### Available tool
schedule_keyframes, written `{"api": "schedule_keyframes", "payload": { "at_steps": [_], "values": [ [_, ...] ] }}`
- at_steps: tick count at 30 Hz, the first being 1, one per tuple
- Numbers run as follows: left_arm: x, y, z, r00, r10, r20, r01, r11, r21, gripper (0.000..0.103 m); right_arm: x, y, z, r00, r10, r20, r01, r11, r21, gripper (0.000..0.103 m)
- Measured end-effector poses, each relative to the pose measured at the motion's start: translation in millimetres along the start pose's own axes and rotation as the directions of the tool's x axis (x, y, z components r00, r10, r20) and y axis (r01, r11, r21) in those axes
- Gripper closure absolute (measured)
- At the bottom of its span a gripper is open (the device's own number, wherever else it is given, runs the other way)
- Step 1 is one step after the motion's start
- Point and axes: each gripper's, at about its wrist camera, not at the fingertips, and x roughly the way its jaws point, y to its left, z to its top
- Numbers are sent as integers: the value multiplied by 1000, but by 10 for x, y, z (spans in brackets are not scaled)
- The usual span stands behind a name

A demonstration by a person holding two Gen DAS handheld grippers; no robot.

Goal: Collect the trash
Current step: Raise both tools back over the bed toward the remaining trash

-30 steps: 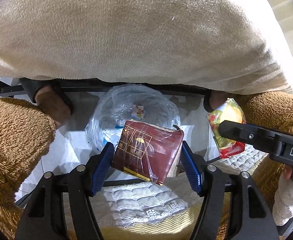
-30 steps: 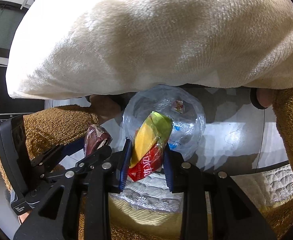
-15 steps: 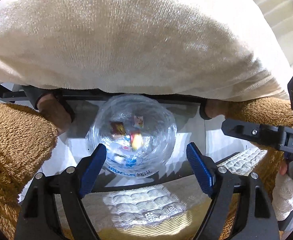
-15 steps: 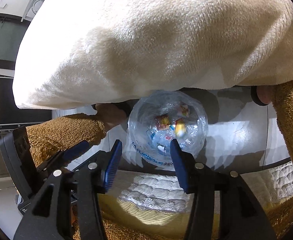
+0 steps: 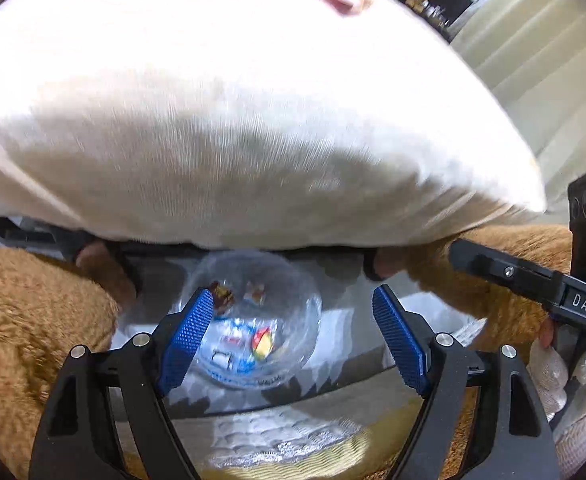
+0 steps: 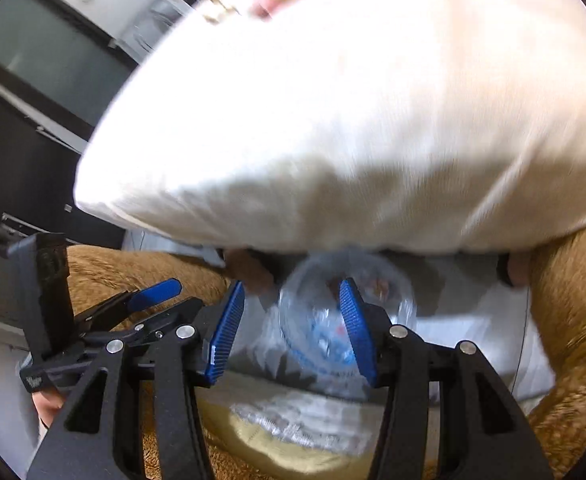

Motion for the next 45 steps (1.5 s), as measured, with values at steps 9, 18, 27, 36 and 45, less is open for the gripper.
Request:
{"api": "schedule_keyframes", "payload": {
  "at_steps": [9,18,27,36,45],
  "values": [
    [-590,-60,292,973,-61,222,41,995,94,22,-483,266,334,967,-66,245,118,972,-205,51],
    [-1025,23,855,922,-57,384,-2,989,151,22,-495,335,915,945,-105,309,223,899,-377,37],
    [-931,115,1397,903,-25,429,-85,968,237,7,-154,318,1421,948,-89,307,229,858,-459,5],
    [-763,320,1867,882,43,470,-182,950,255,7,456,263,1964,954,-141,264,262,821,-508,5],
    [-625,589,2127,886,102,453,-250,926,281,7,895,249,2257,968,-139,209,234,801,-551,5]
  ]
}}
